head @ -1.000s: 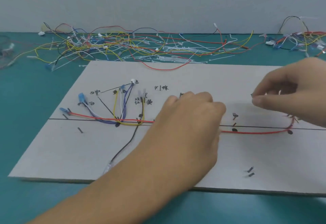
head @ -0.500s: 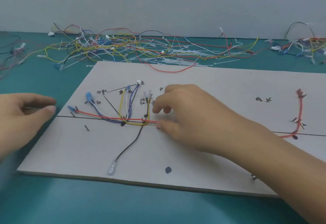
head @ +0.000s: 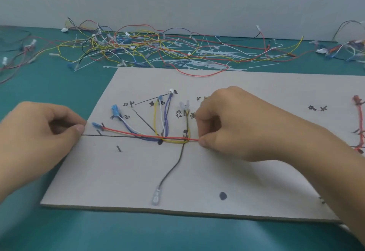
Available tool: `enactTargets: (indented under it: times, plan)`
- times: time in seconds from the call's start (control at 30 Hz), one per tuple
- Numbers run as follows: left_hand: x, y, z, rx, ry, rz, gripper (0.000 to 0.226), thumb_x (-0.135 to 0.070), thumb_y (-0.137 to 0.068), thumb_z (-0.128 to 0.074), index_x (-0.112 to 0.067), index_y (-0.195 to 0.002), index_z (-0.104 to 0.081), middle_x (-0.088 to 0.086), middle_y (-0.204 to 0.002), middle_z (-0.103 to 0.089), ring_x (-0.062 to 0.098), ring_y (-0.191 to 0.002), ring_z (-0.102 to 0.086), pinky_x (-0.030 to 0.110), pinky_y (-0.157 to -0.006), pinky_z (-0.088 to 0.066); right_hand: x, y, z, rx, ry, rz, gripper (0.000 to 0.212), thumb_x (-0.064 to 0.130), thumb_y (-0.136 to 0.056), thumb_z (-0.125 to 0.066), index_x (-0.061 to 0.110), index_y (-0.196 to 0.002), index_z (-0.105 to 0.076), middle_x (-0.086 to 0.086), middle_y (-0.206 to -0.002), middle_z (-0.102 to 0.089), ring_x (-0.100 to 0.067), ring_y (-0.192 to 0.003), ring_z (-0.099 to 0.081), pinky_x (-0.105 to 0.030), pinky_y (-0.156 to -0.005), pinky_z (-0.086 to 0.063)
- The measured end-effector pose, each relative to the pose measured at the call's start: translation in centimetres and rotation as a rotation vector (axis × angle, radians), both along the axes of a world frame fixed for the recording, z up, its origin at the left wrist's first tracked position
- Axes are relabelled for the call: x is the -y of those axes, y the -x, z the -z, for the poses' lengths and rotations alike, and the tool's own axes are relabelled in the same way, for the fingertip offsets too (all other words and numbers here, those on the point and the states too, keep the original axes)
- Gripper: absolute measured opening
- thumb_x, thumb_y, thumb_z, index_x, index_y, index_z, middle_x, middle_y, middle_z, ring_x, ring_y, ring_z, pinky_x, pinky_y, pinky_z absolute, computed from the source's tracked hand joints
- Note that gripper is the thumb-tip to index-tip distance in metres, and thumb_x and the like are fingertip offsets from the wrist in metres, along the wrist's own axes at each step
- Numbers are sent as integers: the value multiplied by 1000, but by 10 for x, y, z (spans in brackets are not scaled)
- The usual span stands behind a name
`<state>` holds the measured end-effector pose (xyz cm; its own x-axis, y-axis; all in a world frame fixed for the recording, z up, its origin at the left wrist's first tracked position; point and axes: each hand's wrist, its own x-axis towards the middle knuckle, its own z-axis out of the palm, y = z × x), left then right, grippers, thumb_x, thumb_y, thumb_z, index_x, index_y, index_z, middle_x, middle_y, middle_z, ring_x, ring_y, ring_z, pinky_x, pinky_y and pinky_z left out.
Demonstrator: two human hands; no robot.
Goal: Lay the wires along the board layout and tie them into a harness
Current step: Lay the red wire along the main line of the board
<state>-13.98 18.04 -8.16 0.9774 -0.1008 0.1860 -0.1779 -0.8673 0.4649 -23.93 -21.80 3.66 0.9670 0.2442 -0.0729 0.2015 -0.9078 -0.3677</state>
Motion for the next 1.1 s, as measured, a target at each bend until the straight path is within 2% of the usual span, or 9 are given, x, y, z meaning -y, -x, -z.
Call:
enactTargets:
  times: [0.1, 0.23, 0.4, 0.5, 0.6, 0.7, 0.8, 0.9, 1.1]
  plan:
    - [5, 0, 10, -11, -31, 33, 33, -60, -86, -61, -47, -115, -71, -28, -76, -71, -3, -56, -65, 29, -45, -58, 12, 3, -5, -44, 19, 15, 13, 17, -78, -73, 22, -66, -70, 13, -66, -66, 4, -72, -59, -16, -60, -49]
    - [15, 8, 11, 19, -56, -3, 33, -58, -84, -59, -49, -114, -68, -35, -76, -67, -8, -57, -62, 24, -40, -55, 15, 9, -4, -27, 27, 20, 13, 23, -80, -77, 23, -69, -70, 9, -65, -65, -1, -72, -59, -24, -55, -50]
    - [46, 23, -4, 121, -13, -52, 27, -50, -78, -54, -50, -101, -68, -39, -75, -64, -11, -63, -62, 29, -48, -60, 9, 15, 4, 53, 69, 6, 22, 21, -84, -77, 22, -68, -62, 12, -67, -56, 0, -66, -50, -25, -58, -46]
    - [72, 32, -24, 155, 23, -34, 25, -49, -75, -50, -53, -93, -66, -41, -73, -62, -2, -56, -63, 26, -52, -56, 8, 15, 4, 65, 89, 26, 26, 20, -84, -77, 23, -65, -59, 11, -67, -55, 1, -66, -46, -28, -59, -44]
    - [94, 34, -38, 147, 18, -43, 9, -34, -78, -61, -42, -78, -66, -46, -77, -59, -1, -55, -58, 18, -54, -42, 7, 14, 4, 76, 81, 61, 26, 19, -84, -76, 22, -65, -58, 11, -68, -56, 0, -68, -47, -31, -62, -47]
    - [96, 30, -41, 106, -16, -73, 26, -16, -80, -73, -35, -65, -64, -45, -75, -59, 2, -56, -59, 18, -56, -39, 8, 14, 5, 70, 69, 83, 24, 19, -84, -74, 22, -66, -59, 10, -71, -59, -1, -73, -50, -32, -66, -49]
    - [94, 33, -44, 92, 14, -43, 19, -32, -78, -66, -49, -86, -66, -42, -71, -62, 1, -54, -61, 25, -58, -51, 8, 15, 7, 75, 54, 86, 24, 19, -85, -72, 23, -66, -58, 9, -72, -59, -1, -73, -50, -30, -66, -48]
    - [85, 32, -42, 53, 3, -50, 26, -51, -73, -49, -56, -92, -64, -39, -66, -62, -2, -53, -63, 29, -56, -58, 9, 16, 10, 83, 38, 89, 24, 19, -85, -72, 23, -67, -57, 9, -73, -58, -2, -73, -50, -31, -65, -48]
    - [70, 20, -59, -60, -111, -39, 27, -67, -63, -55, -56, -82, -71, -26, -56, -65, 11, -47, -63, 43, -53, -62, 15, 13, 16, 52, -102, 77, 22, 12, -81, -69, 18, -63, -57, 4, -64, -58, -8, -68, -54, -26, -58, -46]
